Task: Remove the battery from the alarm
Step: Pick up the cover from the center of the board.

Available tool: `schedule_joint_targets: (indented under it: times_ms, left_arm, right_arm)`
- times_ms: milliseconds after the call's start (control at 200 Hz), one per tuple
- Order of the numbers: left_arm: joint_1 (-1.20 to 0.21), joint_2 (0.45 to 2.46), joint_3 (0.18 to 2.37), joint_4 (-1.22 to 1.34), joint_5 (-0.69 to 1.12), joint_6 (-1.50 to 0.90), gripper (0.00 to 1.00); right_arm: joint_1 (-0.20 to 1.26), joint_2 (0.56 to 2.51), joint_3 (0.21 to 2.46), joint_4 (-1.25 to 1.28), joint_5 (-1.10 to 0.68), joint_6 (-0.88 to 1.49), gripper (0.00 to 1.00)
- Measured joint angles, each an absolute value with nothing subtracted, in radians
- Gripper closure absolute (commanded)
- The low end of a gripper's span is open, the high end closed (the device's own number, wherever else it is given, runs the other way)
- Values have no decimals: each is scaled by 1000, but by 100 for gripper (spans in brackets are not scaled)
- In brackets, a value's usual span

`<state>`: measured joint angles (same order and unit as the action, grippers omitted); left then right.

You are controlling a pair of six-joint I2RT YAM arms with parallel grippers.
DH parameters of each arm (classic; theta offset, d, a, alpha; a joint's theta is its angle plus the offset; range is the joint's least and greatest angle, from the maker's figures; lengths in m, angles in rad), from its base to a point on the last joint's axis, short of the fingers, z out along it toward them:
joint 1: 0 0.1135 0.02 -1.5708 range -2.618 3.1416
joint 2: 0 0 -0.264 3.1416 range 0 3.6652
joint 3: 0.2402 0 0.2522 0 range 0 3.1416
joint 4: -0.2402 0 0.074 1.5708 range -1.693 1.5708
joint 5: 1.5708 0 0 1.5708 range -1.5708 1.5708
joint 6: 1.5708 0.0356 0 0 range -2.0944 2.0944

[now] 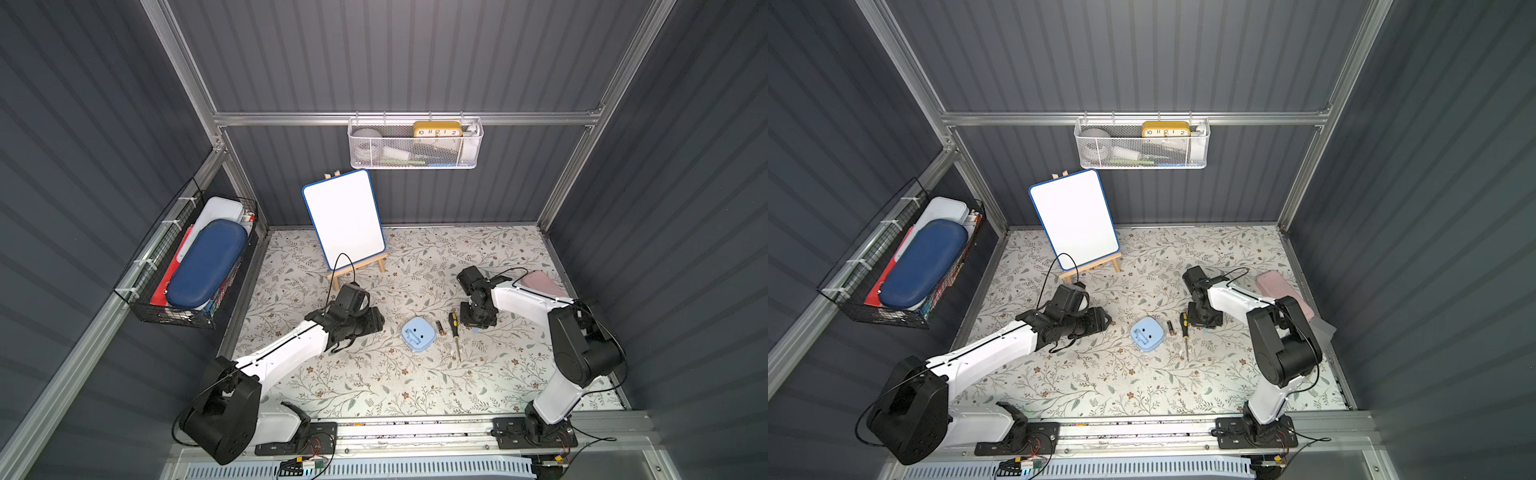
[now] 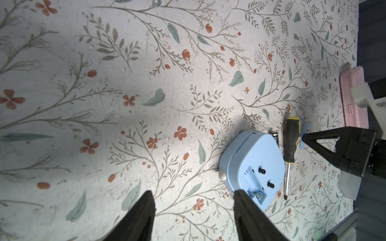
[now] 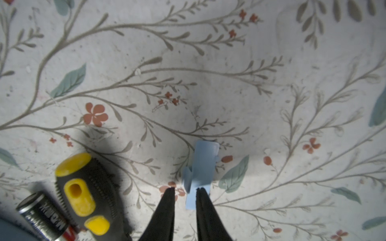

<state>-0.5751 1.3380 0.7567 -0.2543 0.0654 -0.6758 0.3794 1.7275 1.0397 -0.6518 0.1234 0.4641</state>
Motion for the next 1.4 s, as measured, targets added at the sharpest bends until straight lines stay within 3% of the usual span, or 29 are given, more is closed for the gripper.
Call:
schedule_joint_targets:
  times_ms: [545, 1081, 1396]
  left_arm:
    - [-575, 1338, 757, -254, 67, -676, 36]
    - [-575, 1338, 757, -247, 68, -676, 36]
    - [-571, 1387, 829, -248, 87, -609, 35]
  right_arm:
    - [374, 1754, 1034, -621, 128, 485, 89]
    - [370, 1713, 1002, -613, 130, 482, 90]
    - [421, 1591, 976, -611, 91, 430, 90]
